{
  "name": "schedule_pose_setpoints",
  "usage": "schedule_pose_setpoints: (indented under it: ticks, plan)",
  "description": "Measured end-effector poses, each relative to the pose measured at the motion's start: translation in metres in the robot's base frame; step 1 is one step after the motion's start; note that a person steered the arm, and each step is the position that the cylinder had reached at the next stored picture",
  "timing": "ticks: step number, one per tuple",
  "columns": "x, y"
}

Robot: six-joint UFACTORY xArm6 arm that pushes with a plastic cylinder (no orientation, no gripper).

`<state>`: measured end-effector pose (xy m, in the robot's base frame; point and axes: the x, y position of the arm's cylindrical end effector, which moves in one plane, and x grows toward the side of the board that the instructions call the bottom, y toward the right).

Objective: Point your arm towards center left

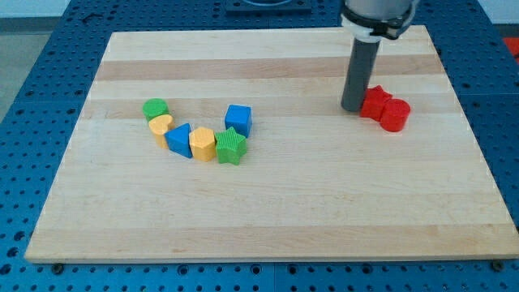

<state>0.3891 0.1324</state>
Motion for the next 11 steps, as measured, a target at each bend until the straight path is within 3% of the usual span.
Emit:
schedule_pose_setpoints:
  ticks: [2,3,5,8,9,11]
  plan:
    - [-0.018,0.0]
    - [-0.053,-0.035]
    - [-0.067,-0.139]
    - [-0.043,-0.365]
    - [-0.027,-0.402]
    - [-0.006,-0.4]
